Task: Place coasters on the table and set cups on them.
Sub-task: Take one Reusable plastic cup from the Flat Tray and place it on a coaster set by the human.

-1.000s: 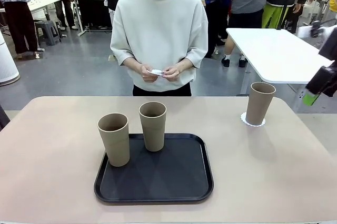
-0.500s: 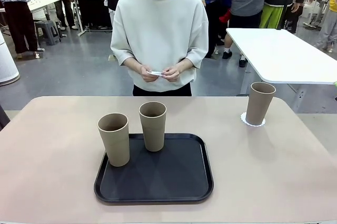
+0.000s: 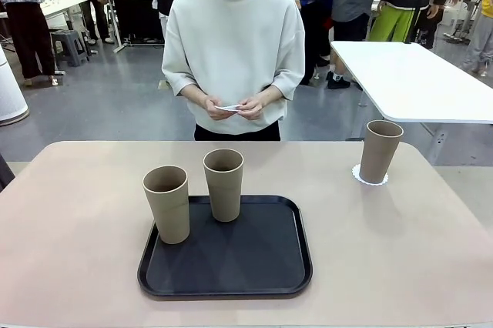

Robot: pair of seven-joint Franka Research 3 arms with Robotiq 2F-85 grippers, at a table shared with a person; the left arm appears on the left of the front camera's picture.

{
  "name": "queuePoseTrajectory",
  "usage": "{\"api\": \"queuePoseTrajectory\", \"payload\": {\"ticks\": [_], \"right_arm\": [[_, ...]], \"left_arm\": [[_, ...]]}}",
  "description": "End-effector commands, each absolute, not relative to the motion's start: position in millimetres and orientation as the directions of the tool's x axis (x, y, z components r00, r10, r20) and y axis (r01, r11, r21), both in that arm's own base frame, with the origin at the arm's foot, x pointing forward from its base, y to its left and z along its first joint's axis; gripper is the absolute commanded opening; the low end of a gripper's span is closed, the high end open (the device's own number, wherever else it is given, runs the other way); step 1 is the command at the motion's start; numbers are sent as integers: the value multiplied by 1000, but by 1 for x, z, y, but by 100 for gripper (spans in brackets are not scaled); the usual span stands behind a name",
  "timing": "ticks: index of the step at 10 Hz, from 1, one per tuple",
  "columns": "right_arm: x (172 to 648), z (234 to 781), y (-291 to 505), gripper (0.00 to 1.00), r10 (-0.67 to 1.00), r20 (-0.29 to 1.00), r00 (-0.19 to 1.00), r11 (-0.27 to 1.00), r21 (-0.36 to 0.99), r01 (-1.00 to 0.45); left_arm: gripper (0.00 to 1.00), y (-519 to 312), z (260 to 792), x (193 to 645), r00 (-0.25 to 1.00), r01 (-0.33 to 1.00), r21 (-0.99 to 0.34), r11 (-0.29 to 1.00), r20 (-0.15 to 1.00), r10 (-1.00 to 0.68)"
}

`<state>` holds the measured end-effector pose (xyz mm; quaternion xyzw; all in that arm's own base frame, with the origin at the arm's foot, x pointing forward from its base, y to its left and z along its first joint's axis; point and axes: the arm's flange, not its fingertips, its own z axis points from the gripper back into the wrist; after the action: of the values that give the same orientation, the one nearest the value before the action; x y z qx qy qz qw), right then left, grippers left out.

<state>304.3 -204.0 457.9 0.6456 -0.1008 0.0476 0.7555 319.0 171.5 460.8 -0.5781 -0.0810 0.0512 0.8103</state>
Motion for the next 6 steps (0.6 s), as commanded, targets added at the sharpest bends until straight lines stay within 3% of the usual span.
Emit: {"api": "queuePoseTrajectory", "payload": {"ticks": [1,6], "right_arm": [[306,455,-205,100,-31,222,975,196,957,-212],[309,453,-204,100,-35,195,980,203,962,-185]], "left_arm": [[100,172,463,318,981,22,-949,315,82,177],[100,172,463,318,981,22,-949,315,82,177]]}}
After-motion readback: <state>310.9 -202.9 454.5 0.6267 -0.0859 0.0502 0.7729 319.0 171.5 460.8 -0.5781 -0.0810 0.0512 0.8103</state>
